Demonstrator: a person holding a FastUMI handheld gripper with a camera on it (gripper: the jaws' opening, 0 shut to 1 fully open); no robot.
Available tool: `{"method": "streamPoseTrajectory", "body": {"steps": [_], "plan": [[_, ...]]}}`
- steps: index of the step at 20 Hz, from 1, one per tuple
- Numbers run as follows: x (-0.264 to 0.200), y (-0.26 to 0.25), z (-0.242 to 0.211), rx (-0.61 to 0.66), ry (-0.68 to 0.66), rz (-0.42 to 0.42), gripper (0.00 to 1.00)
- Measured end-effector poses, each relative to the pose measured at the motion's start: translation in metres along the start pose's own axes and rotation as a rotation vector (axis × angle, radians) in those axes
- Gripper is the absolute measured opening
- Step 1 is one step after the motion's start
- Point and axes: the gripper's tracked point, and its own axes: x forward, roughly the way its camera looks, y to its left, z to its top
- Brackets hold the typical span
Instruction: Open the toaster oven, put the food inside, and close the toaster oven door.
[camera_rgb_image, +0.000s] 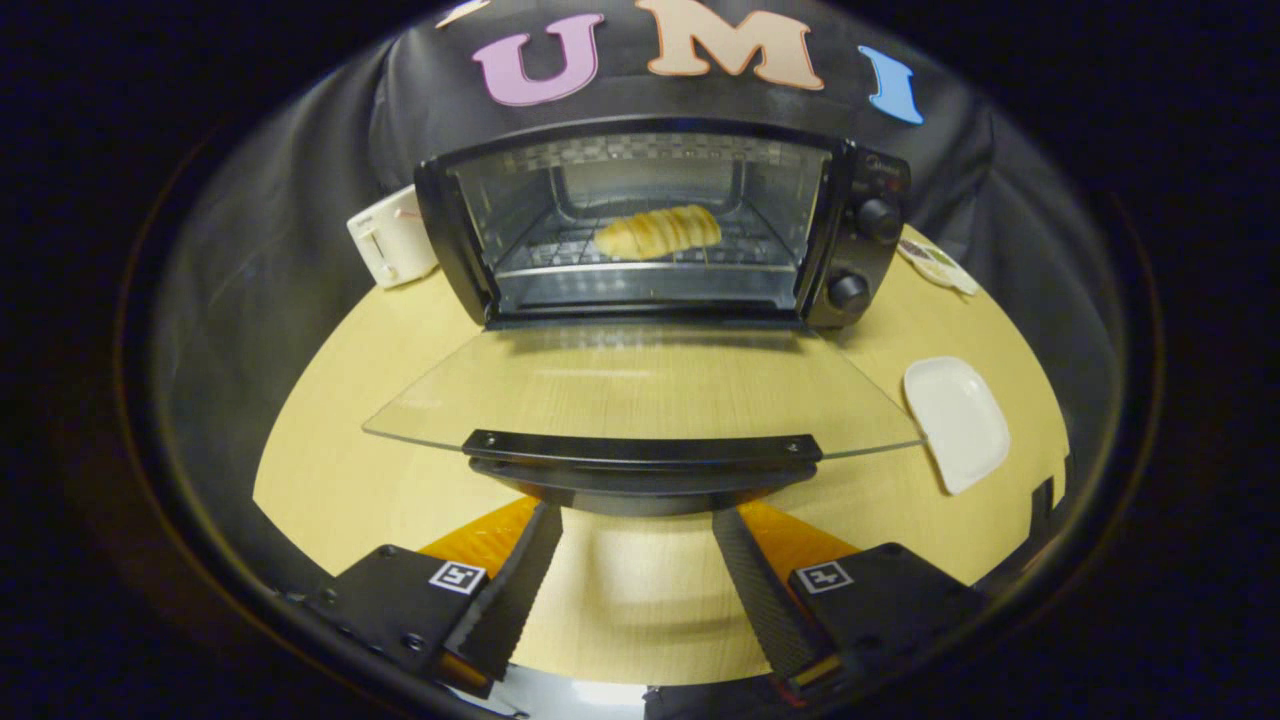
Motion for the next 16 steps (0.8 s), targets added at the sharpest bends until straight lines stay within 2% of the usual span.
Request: {"method": "streamPoseTrajectory", "body": {"steps": [8,16], "plan": [[0.006,-0.005,0.084,0.065,-0.145,-0.011,0.96],[0.012,-0.008,0.131,0.139,-0.217,-0.017,0.96]]}}
